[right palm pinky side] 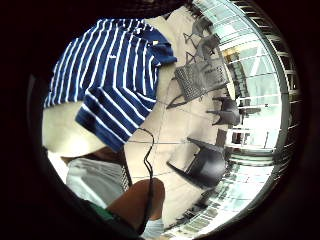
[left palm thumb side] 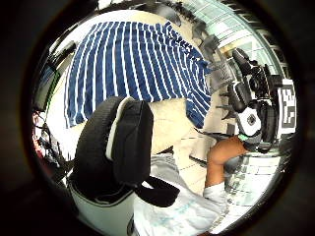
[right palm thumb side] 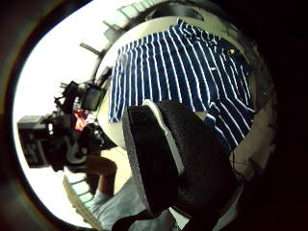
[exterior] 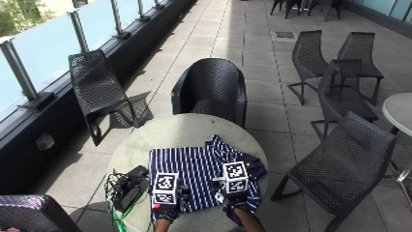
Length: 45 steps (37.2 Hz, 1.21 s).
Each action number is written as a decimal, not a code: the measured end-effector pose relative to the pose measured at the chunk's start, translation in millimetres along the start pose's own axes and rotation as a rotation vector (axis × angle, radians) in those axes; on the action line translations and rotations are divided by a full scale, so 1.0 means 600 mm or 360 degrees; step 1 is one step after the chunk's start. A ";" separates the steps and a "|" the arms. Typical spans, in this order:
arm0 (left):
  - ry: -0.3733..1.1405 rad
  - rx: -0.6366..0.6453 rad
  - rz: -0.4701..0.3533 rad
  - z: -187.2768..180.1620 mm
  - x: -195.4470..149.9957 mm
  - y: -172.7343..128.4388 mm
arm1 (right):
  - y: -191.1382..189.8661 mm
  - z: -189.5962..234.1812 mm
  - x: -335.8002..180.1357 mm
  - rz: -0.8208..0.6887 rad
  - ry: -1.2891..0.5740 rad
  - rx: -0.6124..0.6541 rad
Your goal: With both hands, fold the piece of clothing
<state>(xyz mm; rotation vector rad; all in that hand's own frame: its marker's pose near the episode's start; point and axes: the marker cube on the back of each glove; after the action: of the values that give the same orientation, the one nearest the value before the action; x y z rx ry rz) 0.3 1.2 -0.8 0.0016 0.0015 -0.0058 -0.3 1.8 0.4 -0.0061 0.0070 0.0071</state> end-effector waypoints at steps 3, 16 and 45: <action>0.0009 -0.0007 0.0003 0.000 0.002 0.002 | 0.001 0.000 0.001 0.0007 0.0009 0.0007; 0.0017 -0.0027 0.0031 -0.002 0.003 0.002 | 0.003 -0.007 0.013 0.0041 0.0032 0.0053; -0.0004 -0.0320 -0.0050 0.213 -0.004 -0.035 | -0.028 0.203 0.093 0.0141 0.0061 -0.0309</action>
<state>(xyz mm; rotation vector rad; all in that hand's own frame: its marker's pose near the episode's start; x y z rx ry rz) -2.3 -20.0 126.9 -0.1997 -0.0004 -0.0370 56.7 -13.8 122.1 -0.2000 0.0447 0.0961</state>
